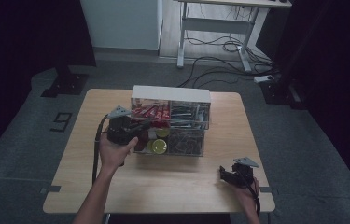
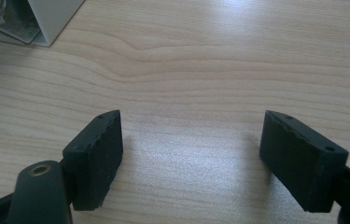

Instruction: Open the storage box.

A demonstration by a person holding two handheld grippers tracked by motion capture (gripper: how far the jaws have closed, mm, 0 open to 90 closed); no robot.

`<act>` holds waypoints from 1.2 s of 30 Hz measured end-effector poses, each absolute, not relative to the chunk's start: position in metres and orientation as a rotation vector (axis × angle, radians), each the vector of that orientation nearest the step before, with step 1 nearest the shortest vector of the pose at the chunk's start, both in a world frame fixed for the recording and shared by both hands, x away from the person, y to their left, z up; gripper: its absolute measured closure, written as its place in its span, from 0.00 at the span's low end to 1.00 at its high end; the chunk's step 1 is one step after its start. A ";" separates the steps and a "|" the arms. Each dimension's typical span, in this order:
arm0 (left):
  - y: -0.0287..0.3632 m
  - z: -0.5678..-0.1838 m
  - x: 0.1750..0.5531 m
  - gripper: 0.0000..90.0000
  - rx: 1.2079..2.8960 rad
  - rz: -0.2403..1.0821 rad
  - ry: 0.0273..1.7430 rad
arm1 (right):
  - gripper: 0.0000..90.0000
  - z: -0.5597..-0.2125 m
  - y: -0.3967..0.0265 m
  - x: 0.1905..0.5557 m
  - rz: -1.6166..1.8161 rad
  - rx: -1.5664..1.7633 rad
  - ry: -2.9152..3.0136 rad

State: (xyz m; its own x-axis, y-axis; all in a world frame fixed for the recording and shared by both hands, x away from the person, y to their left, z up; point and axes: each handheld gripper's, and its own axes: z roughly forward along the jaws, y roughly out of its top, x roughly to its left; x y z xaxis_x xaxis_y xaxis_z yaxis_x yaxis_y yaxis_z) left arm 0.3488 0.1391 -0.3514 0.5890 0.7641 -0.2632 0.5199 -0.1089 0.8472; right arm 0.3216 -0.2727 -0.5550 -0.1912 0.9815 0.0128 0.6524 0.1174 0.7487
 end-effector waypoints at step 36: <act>0.140 -0.321 0.360 1.00 1.692 0.323 1.037 | 0.23 -0.555 -0.273 0.322 0.870 1.577 1.907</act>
State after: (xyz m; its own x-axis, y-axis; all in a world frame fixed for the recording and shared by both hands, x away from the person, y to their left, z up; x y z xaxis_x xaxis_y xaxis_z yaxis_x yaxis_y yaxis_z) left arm 0.3601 0.1398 -0.3209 0.5837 0.7642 -0.2743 0.4740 -0.0464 0.8793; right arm 0.3216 -0.2728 -0.5550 -0.1930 0.9811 0.0124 0.6526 0.1189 0.7483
